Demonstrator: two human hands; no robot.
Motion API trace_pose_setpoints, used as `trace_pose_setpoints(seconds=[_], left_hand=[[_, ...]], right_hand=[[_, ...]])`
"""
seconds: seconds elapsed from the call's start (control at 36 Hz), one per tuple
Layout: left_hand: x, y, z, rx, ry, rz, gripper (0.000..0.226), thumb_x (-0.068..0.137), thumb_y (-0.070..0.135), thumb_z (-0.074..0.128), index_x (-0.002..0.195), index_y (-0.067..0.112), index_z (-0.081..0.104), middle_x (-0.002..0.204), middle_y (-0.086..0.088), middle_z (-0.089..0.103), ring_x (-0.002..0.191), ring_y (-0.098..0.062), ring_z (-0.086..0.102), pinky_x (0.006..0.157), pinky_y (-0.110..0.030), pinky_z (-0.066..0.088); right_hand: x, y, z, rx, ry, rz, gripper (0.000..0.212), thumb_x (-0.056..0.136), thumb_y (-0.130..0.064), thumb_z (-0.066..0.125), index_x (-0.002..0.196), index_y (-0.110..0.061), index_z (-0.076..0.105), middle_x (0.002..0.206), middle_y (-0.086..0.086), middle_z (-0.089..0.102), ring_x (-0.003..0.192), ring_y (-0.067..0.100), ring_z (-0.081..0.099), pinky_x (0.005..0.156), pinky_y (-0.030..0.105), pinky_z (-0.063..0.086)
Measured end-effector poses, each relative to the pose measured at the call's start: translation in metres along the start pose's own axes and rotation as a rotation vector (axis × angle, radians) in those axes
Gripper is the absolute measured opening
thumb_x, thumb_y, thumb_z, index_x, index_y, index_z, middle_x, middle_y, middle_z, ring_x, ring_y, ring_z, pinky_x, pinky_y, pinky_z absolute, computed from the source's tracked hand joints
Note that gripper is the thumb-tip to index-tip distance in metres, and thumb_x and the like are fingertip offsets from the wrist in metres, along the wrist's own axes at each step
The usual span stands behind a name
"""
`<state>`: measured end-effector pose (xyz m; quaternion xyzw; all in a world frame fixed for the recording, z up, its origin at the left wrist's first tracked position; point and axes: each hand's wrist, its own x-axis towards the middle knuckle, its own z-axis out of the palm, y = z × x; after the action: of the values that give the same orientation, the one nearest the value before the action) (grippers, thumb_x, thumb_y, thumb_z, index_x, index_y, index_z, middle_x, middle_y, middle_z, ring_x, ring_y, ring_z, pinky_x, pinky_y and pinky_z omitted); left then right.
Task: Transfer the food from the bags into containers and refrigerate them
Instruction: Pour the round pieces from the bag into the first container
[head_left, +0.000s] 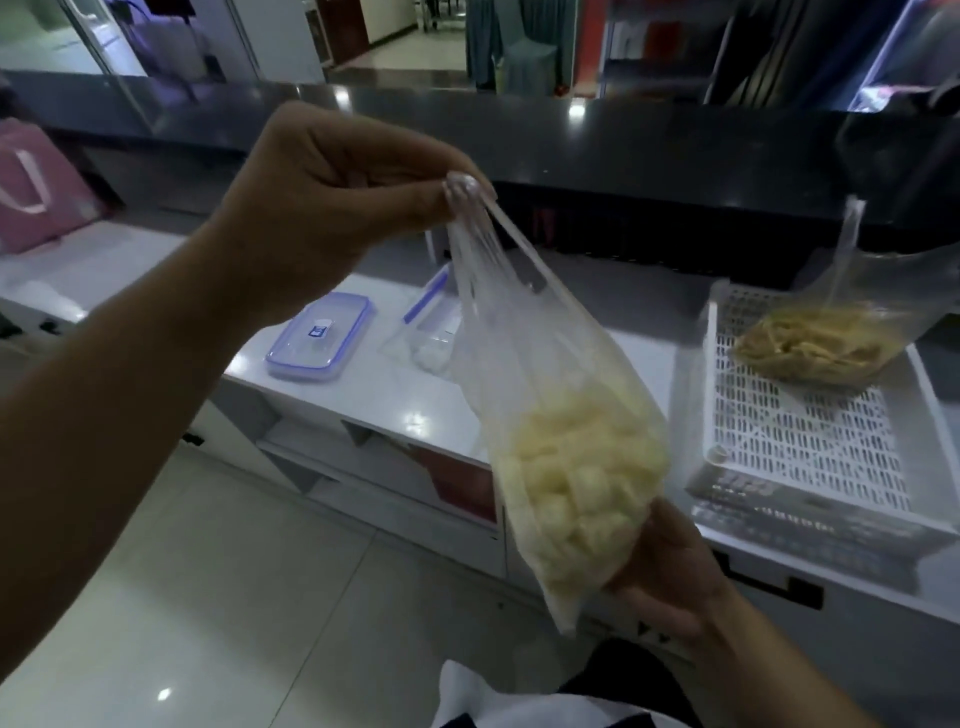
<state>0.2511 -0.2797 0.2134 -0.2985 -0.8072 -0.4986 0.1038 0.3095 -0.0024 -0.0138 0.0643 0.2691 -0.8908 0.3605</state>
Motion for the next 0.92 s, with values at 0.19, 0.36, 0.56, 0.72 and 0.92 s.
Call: trace_pose_setpoints(seconds=[0.19, 0.36, 0.56, 0.72, 0.92], left_hand=[[-0.016, -0.054, -0.006, -0.103, 0.037, -0.034, 0.019, 0.089, 0.017, 0.067, 0.109, 0.017, 0.068, 0.100, 0.015, 0.077, 0.097, -0.009, 0.073, 0.089, -0.023, 0.056], [0.000, -0.092, -0.005, -0.042, 0.125, -0.132, 0.023, 0.083, 0.013, 0.070, 0.105, 0.020, 0.070, 0.091, 0.019, 0.077, 0.090, -0.004, 0.074, 0.086, -0.017, 0.054], [0.045, -0.129, 0.005, -0.007, 0.041, -0.196, 0.020, 0.085, 0.009, 0.070, 0.100, 0.022, 0.073, 0.095, 0.007, 0.079, 0.095, -0.018, 0.075, 0.090, -0.027, 0.057], [0.074, -0.168, 0.030, 0.030, -0.022, -0.210, 0.021, 0.087, 0.004, 0.070, 0.101, 0.021, 0.073, 0.097, 0.007, 0.078, 0.094, -0.015, 0.075, 0.090, -0.026, 0.057], [0.087, -0.202, 0.044, -0.003, -0.056, -0.229, 0.025, 0.089, 0.004, 0.067, 0.101, 0.026, 0.070, 0.090, 0.026, 0.075, 0.092, -0.003, 0.074, 0.085, -0.014, 0.054]], right_hand=[[0.010, 0.006, 0.001, -0.060, 0.014, -0.057, 0.057, 0.097, -0.031, 0.061, 0.142, 0.002, 0.050, 0.143, 0.024, 0.052, 0.133, 0.036, 0.051, 0.112, 0.051, 0.037], [0.036, -0.041, -0.016, -0.217, 0.167, -0.144, 0.071, 0.073, -0.029, 0.080, 0.138, -0.012, 0.057, 0.121, 0.017, 0.069, 0.099, 0.033, 0.071, 0.074, 0.047, 0.060], [0.050, -0.095, -0.034, -0.309, 0.266, -0.221, 0.059, 0.078, -0.018, 0.067, 0.136, -0.017, 0.058, 0.126, 0.017, 0.067, 0.101, 0.033, 0.072, 0.070, 0.046, 0.061], [0.052, -0.117, -0.054, -0.323, 0.365, -0.228, 0.042, 0.077, -0.017, 0.065, 0.116, -0.030, 0.073, 0.125, 0.009, 0.070, 0.105, 0.031, 0.071, 0.075, 0.049, 0.061], [0.054, -0.125, -0.059, -0.383, 0.499, -0.225, 0.043, 0.078, -0.016, 0.066, 0.120, -0.025, 0.070, 0.122, 0.013, 0.071, 0.099, 0.032, 0.073, 0.077, 0.053, 0.060]])
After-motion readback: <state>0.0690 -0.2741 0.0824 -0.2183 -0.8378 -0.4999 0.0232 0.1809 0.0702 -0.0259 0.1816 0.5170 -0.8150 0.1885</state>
